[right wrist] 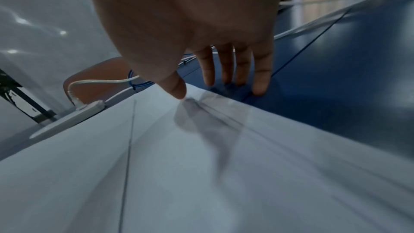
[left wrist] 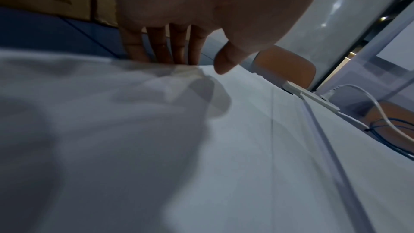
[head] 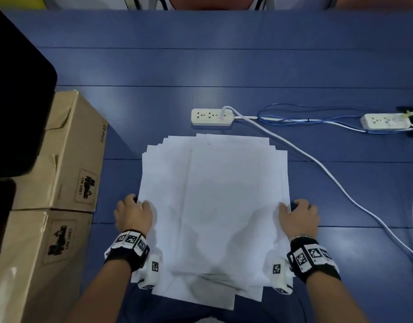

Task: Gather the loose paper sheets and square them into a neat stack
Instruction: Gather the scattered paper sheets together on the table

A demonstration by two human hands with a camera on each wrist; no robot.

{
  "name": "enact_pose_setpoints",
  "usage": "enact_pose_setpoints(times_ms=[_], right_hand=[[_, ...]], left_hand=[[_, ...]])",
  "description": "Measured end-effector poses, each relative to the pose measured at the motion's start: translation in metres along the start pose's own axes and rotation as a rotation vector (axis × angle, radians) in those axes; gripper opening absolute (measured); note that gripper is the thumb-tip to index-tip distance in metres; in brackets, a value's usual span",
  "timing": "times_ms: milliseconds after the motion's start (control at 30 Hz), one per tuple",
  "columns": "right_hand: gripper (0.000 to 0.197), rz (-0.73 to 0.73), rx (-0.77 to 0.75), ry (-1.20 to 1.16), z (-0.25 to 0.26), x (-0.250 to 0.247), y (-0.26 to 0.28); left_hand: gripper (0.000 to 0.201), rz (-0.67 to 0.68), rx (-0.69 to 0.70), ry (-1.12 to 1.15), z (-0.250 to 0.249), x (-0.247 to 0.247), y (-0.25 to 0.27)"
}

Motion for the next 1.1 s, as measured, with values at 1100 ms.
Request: enact_pose_setpoints(times_ms=[1100], right_hand=[[0.079,0.665,0.104,-0.575,0.013,-0.026,-0.028]], left_hand=[[0.062,0.839,-0.087,0.69,-0.009,-0.021,0.0]])
Point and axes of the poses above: each hand's wrist, its own y-axis away from the middle knuckle, its own x-axis out of the palm, z = x × y, the point moved 2 cm from there along -y, towards the middle knuckle, and after that the axes turned 11 degrees about z, right-handed, at the moved point
